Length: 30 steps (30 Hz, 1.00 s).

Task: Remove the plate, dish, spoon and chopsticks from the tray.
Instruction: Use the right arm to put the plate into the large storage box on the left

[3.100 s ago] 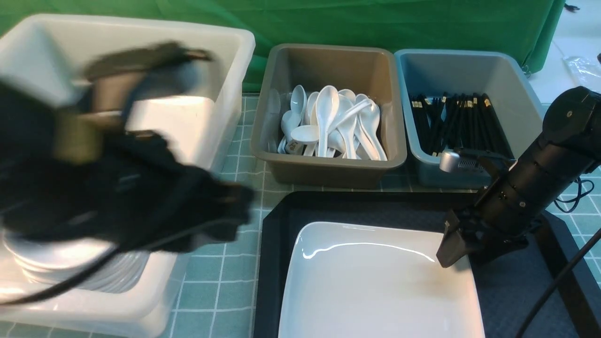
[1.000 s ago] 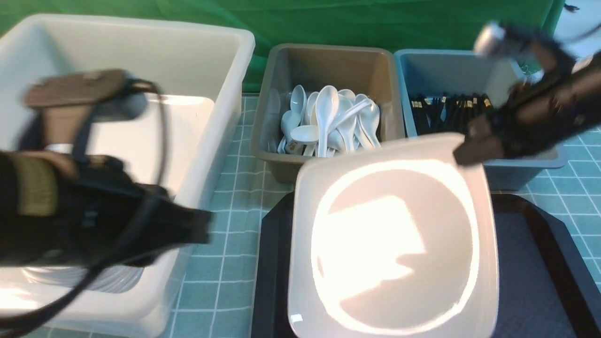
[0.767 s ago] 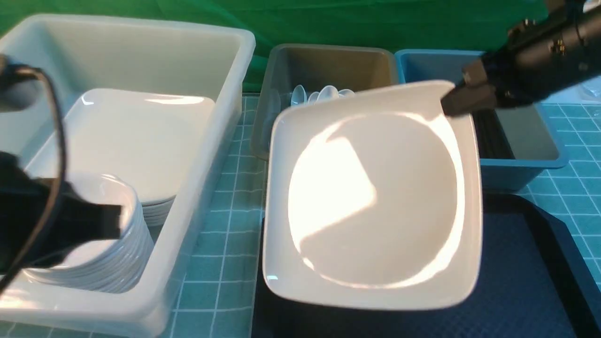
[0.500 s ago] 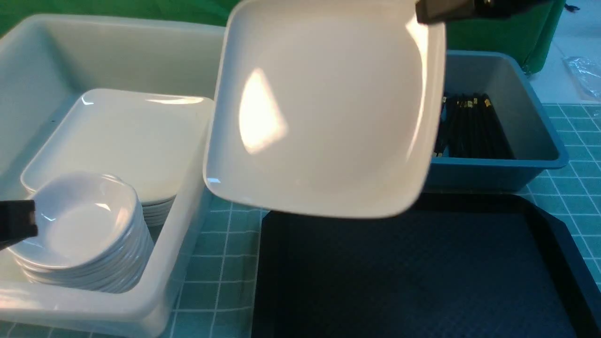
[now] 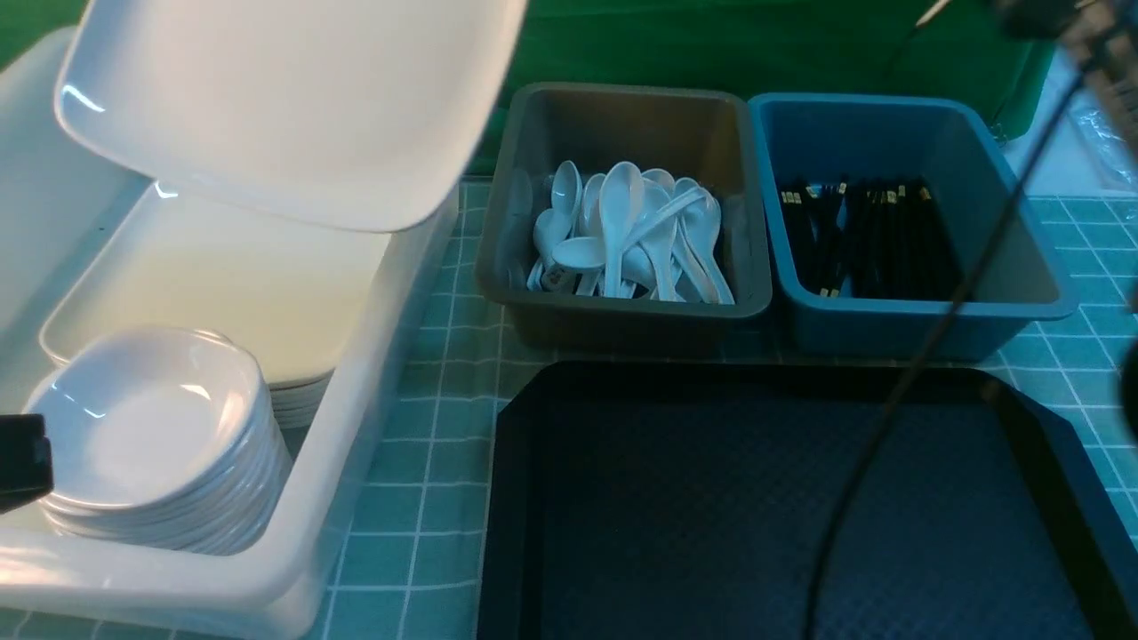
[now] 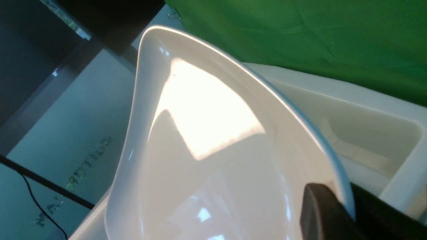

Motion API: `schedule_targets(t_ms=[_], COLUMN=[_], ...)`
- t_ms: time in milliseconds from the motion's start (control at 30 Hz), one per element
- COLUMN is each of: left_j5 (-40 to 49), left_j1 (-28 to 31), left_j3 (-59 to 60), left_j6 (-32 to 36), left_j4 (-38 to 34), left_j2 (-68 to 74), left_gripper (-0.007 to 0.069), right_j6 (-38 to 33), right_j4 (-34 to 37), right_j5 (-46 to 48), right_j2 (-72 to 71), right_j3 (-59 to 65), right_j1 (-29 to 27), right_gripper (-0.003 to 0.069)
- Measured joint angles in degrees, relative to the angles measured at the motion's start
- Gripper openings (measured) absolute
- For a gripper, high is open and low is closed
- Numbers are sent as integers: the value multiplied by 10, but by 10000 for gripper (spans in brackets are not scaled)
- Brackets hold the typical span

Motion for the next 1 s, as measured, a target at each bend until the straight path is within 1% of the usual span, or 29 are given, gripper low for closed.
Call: schedule_targets(t_ms=[100,333,767,867,1000], left_j5=[0,0,0,0,-1], left_j1=[0,0,0,0,0], left_j3=[0,0,0,0,0], left_j6=[0,1,2,2,2], left_j4=[0,-1,-1,-1,-1], left_j2=[0,0,0,0,0], left_gripper=[10,10,10,10,10], right_j6=[12,25,32,55,66], right_j4=[-2,-9,-19,-30,-38], right_j5=[-14,-26,-65,-98,-129], right_j2=[56,113,126,127,127], right_j3=[-36,-43,-47,-47,-47], right_j1=[20,45,70,75,75], right_gripper=[57,57,55,55,55])
